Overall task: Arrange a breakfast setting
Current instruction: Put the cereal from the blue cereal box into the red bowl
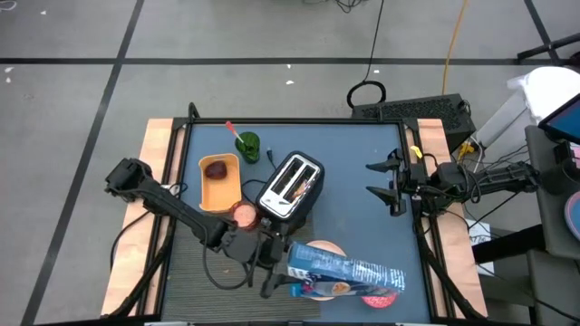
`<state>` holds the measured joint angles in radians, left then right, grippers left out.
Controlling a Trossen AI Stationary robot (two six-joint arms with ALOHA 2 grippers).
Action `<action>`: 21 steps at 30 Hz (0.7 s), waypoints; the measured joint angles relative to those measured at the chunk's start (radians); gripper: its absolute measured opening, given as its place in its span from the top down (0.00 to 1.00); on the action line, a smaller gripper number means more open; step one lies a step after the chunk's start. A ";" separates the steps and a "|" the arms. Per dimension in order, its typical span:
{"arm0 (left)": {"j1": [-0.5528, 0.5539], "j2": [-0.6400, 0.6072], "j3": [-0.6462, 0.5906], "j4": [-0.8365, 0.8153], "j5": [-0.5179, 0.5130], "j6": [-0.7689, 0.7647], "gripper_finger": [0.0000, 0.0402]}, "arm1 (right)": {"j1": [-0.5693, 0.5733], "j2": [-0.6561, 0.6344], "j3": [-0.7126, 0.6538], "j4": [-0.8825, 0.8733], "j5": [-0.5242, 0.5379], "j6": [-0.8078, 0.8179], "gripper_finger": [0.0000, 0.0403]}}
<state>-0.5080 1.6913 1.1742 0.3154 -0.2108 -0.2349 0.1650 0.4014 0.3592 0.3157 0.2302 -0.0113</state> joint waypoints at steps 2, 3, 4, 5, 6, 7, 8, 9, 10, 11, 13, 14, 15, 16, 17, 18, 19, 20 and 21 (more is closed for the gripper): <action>0.003 0.000 0.026 -0.059 0.001 0.001 0.28 | 0.000 0.000 0.000 0.000 0.000 0.000 0.31; 0.005 0.000 0.038 -0.082 0.002 0.001 0.28 | 0.000 0.000 0.000 0.000 0.000 0.000 0.31; 0.007 0.000 0.049 -0.100 0.003 0.001 0.28 | 0.000 0.000 0.000 0.000 0.000 0.000 0.31; 0.010 0.000 0.056 -0.109 0.002 0.001 0.28 | 0.000 0.000 0.000 0.000 0.000 0.000 0.31; 0.012 0.000 0.060 -0.111 0.002 0.000 0.28 | 0.000 0.000 0.000 0.000 0.000 0.000 0.31; 0.015 0.000 0.060 -0.112 0.002 -0.001 0.28 | 0.000 0.000 0.000 0.000 0.000 0.000 0.31; 0.018 0.000 0.060 -0.116 0.002 -0.003 0.28 | 0.000 0.000 0.000 0.000 0.000 0.000 0.31; 0.022 0.000 0.060 -0.120 0.006 -0.004 0.28 | 0.000 0.000 0.000 0.000 0.000 0.000 0.31; 0.025 0.000 0.060 -0.121 0.010 -0.004 0.28 | 0.000 0.000 0.000 0.000 0.000 0.000 0.31; 0.026 0.000 0.060 -0.119 0.011 -0.004 0.28 | 0.000 0.000 0.000 0.000 0.000 0.000 0.31; 0.026 0.000 0.060 -0.109 0.010 -0.004 0.28 | 0.000 0.000 0.000 0.000 0.000 0.000 0.31; 0.026 -0.001 0.060 -0.105 0.015 -0.007 0.28 | 0.000 0.000 0.000 0.000 0.000 0.000 0.31; 0.026 -0.001 0.060 -0.107 0.027 -0.015 0.28 | 0.000 0.000 0.000 0.000 0.000 0.000 0.31; 0.026 -0.001 0.060 -0.112 0.039 -0.026 0.28 | 0.000 0.000 0.000 0.000 0.000 0.000 0.31; 0.028 0.001 0.060 -0.117 0.049 -0.036 0.28 | 0.000 0.000 0.000 0.000 0.000 0.000 0.31; 0.031 0.002 0.060 -0.120 0.057 -0.039 0.28 | 0.000 0.000 0.000 0.000 0.000 0.000 0.31; 0.033 0.002 0.060 -0.121 0.063 -0.039 0.28 | 0.000 0.000 0.000 0.000 0.000 0.000 0.31; 0.034 0.000 0.060 -0.120 0.062 -0.037 0.28 | 0.000 0.000 0.000 0.000 0.000 0.000 0.31; 0.034 -0.004 0.060 -0.112 0.059 -0.031 0.28 | 0.000 0.000 0.000 0.000 0.000 0.000 0.31</action>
<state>-0.4739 1.6873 1.2339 0.2039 -0.1522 -0.2658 0.1651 0.4013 0.3592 0.3157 0.2302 -0.0112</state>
